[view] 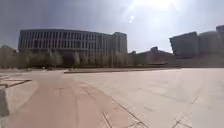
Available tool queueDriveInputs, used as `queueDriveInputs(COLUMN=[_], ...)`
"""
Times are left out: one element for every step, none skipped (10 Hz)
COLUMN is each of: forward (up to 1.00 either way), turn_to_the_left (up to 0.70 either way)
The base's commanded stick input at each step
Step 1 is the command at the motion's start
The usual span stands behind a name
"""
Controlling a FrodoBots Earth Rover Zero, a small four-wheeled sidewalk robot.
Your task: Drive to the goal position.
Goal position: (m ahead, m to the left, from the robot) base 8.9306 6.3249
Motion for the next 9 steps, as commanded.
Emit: queueDriveInputs(forward=[0.7,0.7,0.7,0.7,0.7,0.7,0.7,0.7,0.7], turn_to_the_left=[0.01,0.01,0.01,0.01,0.01,0.01,0.01,0.01,0.01])
